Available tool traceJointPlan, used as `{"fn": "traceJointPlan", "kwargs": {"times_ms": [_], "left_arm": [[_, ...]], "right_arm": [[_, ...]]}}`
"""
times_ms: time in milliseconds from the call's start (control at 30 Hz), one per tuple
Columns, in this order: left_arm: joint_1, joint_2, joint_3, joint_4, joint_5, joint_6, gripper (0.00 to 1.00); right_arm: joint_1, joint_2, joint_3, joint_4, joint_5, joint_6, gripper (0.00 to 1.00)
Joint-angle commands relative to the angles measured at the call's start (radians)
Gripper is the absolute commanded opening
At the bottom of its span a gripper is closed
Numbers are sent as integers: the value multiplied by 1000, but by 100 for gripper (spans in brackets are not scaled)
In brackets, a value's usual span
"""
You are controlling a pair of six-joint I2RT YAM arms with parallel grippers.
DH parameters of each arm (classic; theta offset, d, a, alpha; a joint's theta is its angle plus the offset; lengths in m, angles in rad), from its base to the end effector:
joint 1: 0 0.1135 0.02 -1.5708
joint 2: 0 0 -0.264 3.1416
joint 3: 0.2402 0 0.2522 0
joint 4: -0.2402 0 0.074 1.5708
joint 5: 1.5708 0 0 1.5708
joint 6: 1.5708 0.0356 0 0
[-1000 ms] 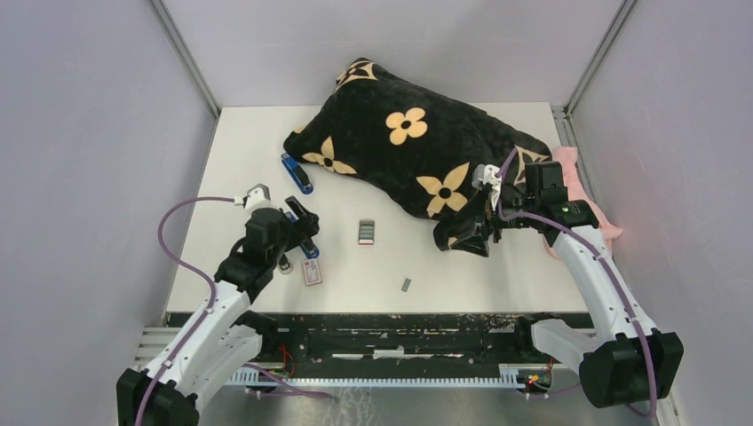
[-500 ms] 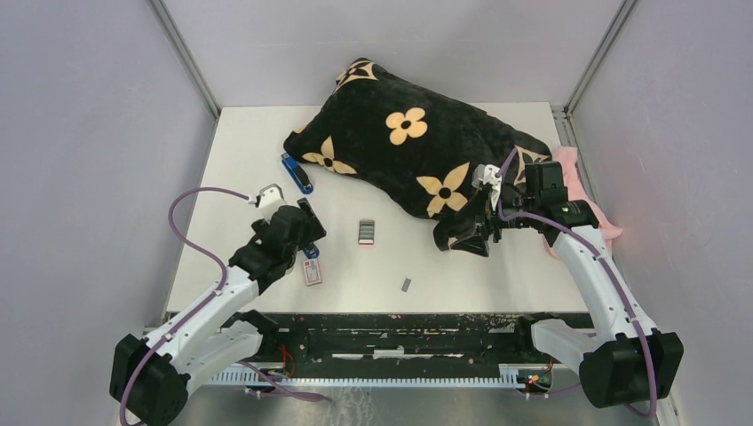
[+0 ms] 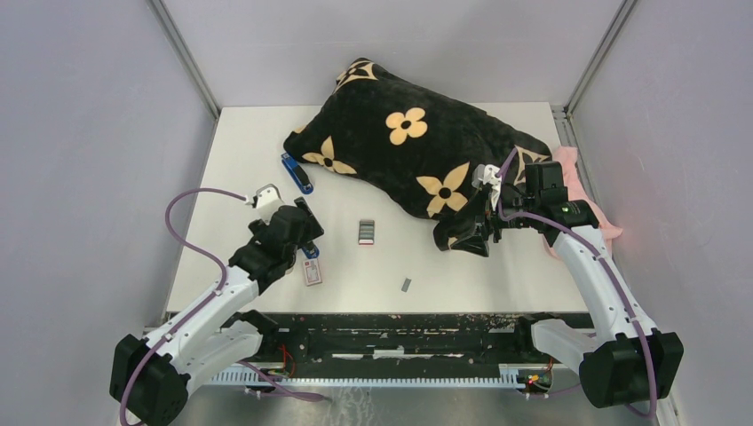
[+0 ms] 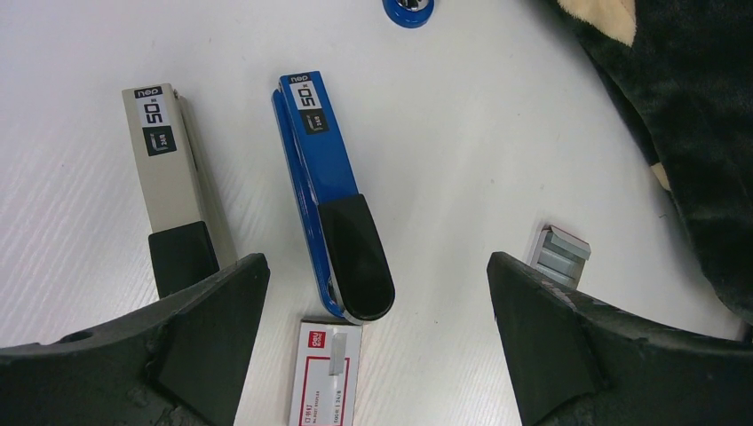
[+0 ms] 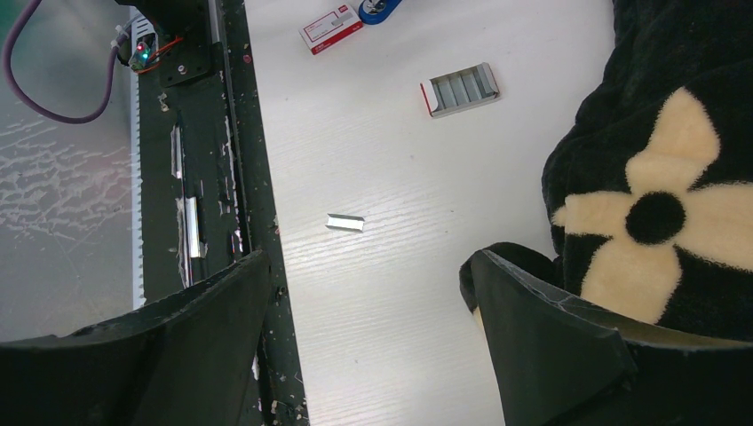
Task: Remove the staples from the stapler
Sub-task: Pick up the stapler from the center of the board.
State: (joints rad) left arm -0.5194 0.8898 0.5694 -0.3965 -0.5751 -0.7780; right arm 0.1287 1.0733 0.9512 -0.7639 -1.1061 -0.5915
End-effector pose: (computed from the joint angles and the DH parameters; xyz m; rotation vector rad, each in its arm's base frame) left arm 0.1689 -0.0743 0.2302 -0.5606 2.0818 -0.0837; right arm 0.1956 0.0574 0.3055 -1.1365 1.7473 1.0567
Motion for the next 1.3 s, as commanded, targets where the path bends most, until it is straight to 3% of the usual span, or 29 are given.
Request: {"fn": "traceJointPlan", "kwargs": {"times_ms": [0,767,1000,1267], "left_arm": [[-4,-13,22,10,-45,-41,100],[-4,-27,33,-20,-64,-54,100],[-6,41,101,-122,-111,-109,100],[-7,135,133,-130,-141,-133,99]], "right_arm": [[-5,-9,1,31,-33,-5,90],[-5,-10,2,30,-36,-5,90],[-5,-8,2,31,-39,-5,90],[-4,-11,2,30,-39,-3,90]]}}
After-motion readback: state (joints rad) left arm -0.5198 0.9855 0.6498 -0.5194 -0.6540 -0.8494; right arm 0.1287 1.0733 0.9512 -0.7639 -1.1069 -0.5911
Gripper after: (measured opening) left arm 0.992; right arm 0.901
